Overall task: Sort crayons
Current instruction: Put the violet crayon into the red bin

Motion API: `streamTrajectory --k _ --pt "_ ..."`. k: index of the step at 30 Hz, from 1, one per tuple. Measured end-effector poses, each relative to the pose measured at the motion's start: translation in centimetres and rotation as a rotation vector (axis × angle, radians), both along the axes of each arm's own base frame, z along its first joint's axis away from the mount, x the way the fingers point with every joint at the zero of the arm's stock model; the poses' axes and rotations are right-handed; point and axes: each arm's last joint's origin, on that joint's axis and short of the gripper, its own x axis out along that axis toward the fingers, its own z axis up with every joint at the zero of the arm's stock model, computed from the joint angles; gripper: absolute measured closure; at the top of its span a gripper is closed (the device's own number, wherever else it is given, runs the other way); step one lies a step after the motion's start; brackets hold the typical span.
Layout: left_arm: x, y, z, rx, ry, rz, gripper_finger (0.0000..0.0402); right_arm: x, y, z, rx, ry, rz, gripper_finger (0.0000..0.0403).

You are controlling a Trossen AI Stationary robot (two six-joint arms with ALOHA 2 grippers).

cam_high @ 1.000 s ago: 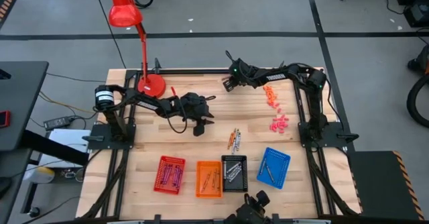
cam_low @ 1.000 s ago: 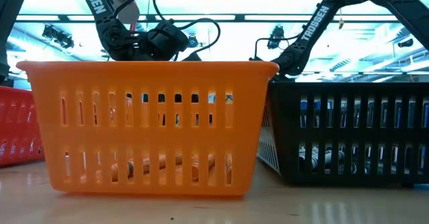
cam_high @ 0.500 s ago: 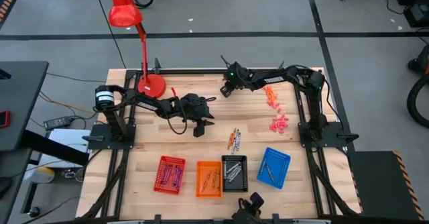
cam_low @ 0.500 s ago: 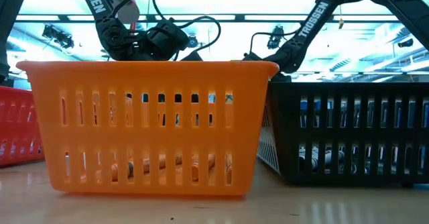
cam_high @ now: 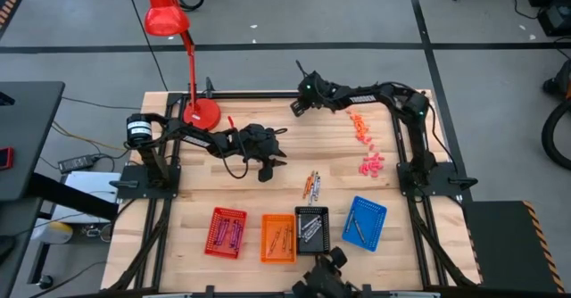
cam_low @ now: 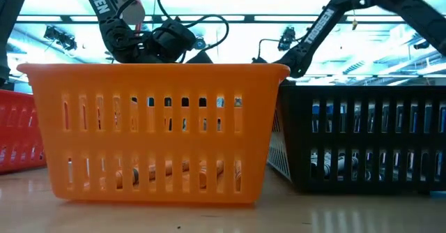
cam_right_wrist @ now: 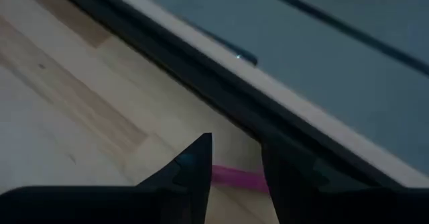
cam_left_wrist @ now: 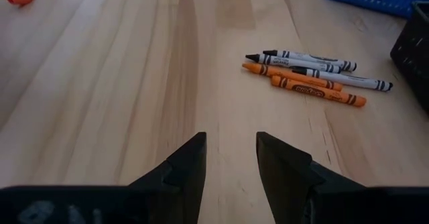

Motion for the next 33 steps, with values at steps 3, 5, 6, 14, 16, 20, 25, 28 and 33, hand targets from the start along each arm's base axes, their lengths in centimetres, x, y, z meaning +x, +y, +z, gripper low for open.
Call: streamTrajectory --k 3,5,6,14,16,20,25,28,33 --pt "0.0 0.0 0.0 -0.001 0.001 0.000 0.0260 0.7 -0.8 -0.9 0.076 0.012 0.032 0.0269" --pt "0.0 0.0 -0.1 -0.002 0.008 0.000 0.0260 0.6 -1.3 -0.6 0.125 0.023 0.035 0.0269" --pt "-0.1 0.0 -0.1 -0.003 0.011 0.000 0.0260 0.8 -1.4 -0.5 0.133 0.021 0.037 0.0269" --pt "-0.1 0.0 -0.1 -0.003 0.014 -0.001 0.0260 0.8 -0.1 -0.2 0.205 0.123 0.030 0.0269" --pt "-0.1 0.0 -0.1 -0.003 0.015 -0.001 0.0260 0.9 0.8 -0.1 0.233 0.156 0.025 0.0269" --pt "-0.1 0.0 -0.1 -0.003 0.015 -0.001 0.0260 1.2 2.4 0.3 0.251 0.205 0.021 0.0269" --pt "-0.1 0.0 -0.1 -0.003 0.011 -0.001 0.0260 1.5 3.8 2.5 0.169 0.226 0.101 0.0269" --pt "-0.1 0.0 -0.2 -0.012 0.022 0.003 0.0260 1.0 4.5 4.4 0.093 0.300 0.208 0.0269" --pt "-0.1 -0.1 -0.2 -0.012 0.019 0.003 0.0260 -0.2 5.1 5.9 0.023 0.461 0.388 0.0269"
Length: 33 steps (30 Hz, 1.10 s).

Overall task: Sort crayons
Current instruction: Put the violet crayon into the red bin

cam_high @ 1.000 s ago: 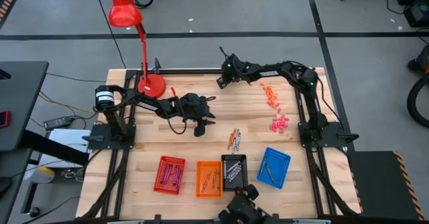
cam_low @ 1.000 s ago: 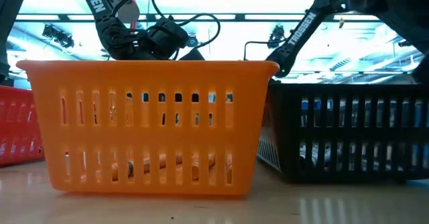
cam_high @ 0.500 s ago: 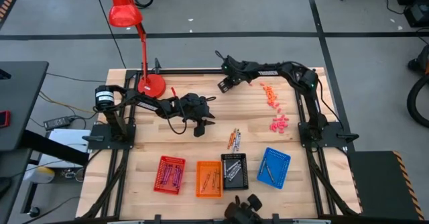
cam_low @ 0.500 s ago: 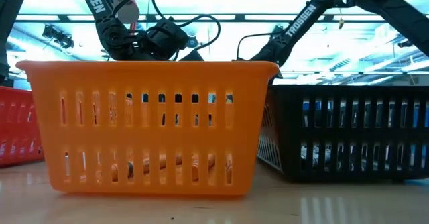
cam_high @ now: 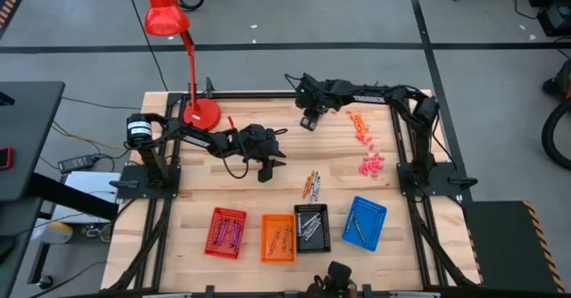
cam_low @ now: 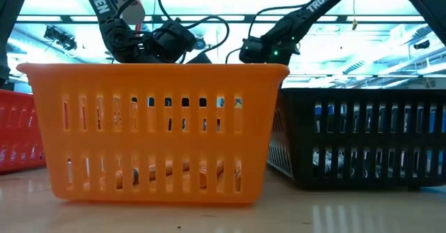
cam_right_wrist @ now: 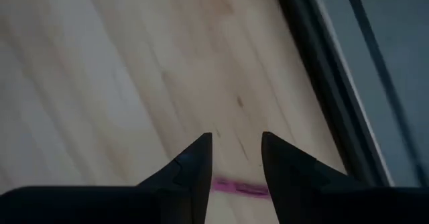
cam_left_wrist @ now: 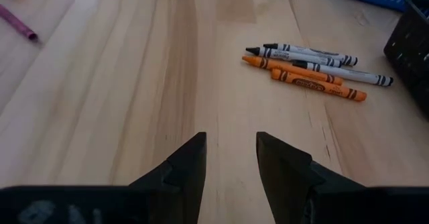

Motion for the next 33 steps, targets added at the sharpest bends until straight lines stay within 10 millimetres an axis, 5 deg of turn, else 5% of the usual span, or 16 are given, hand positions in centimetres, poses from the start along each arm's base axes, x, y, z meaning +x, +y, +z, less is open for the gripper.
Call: streamTrajectory --k 9,33 --pt "0.0 -0.1 0.0 -0.008 -0.001 0.003 0.0260 -1.0 0.2 -2.8 -0.012 0.308 0.128 0.0269" --pt "0.1 -0.5 0.0 -0.007 -0.002 -0.012 0.0260 -2.0 1.4 -2.9 -0.003 0.601 0.682 0.0269"
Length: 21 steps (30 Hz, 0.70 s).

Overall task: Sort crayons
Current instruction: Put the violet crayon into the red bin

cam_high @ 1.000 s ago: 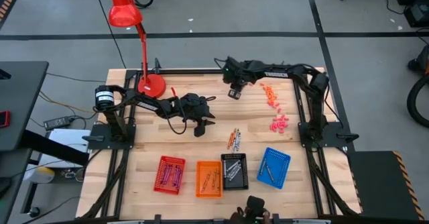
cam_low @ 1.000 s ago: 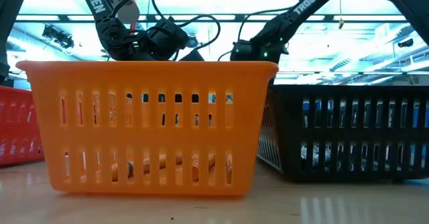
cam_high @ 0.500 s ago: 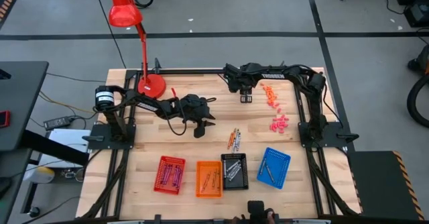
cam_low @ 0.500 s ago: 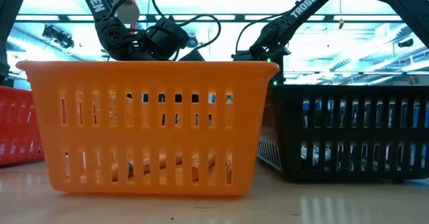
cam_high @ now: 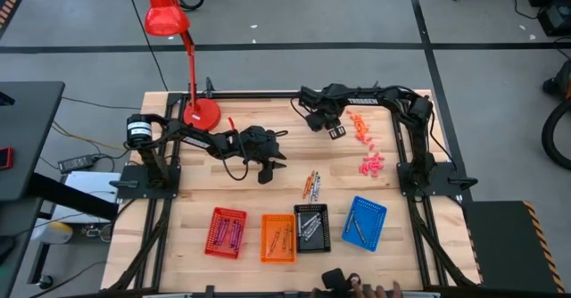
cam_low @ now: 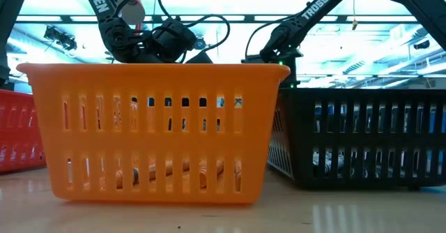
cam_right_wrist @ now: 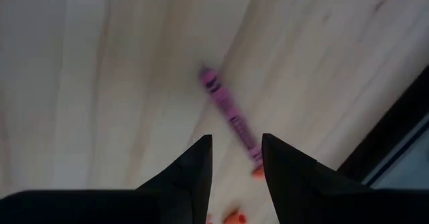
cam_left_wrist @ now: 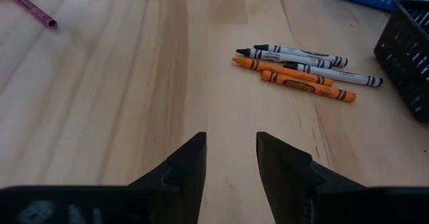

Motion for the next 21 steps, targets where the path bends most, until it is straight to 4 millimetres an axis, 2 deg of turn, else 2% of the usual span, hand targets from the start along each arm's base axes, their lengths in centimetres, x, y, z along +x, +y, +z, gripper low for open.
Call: streamTrajectory --k 7,21 --pt "0.0 0.0 0.0 0.000 0.000 0.000 0.0260 0.5 -0.9 -0.1 -0.002 -0.109 0.030 0.0269" --pt "0.0 0.0 0.0 0.000 0.000 0.000 0.0260 -1.1 -0.3 -2.1 0.057 -0.036 0.032 0.0269"
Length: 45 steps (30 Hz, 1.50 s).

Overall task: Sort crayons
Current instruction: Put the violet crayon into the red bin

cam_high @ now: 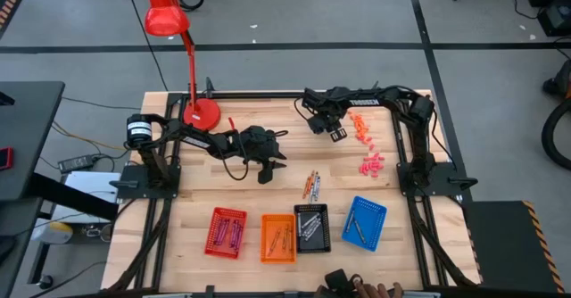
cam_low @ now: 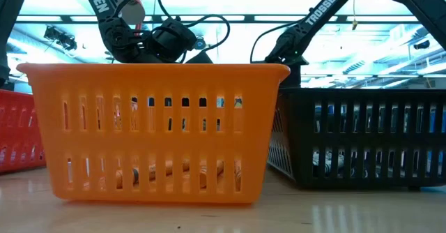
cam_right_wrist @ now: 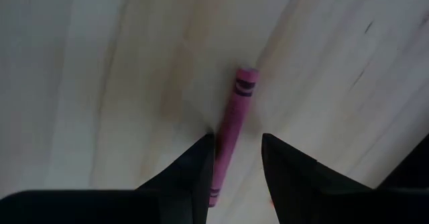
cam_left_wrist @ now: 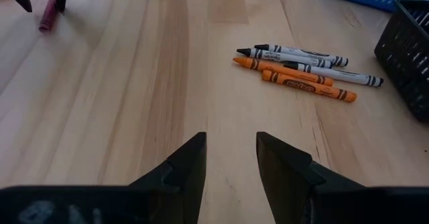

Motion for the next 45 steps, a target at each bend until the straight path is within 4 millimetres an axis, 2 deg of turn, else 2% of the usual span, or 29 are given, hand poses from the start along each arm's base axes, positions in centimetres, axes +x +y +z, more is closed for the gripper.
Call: streamTrajectory --k 6,10,22,34,40,45 --pt "0.0 0.0 0.0 0.001 -0.001 0.000 0.0260 -0.1 0.0 -0.1 0.052 -0.035 -0.040 0.0271" --pt "0.0 0.0 0.0 0.000 0.001 0.000 0.0260 -0.2 0.1 -0.1 0.093 -0.041 -0.047 0.0286" --pt "0.0 0.0 0.0 0.000 0.001 0.000 0.0260 -0.4 0.6 -0.2 0.151 -0.026 -0.044 0.0390" --pt "0.0 0.0 -0.1 -0.001 0.007 0.000 0.0260 1.1 1.4 1.5 0.182 -0.034 -0.066 0.0370" --pt "0.0 0.0 0.0 0.022 0.000 -0.013 0.0260 2.1 2.9 2.7 0.185 -0.015 -0.068 0.0370" --pt "0.1 -0.6 0.0 0.044 -0.006 -0.018 0.0260 2.9 4.7 4.1 0.300 -0.047 -0.102 0.0370"
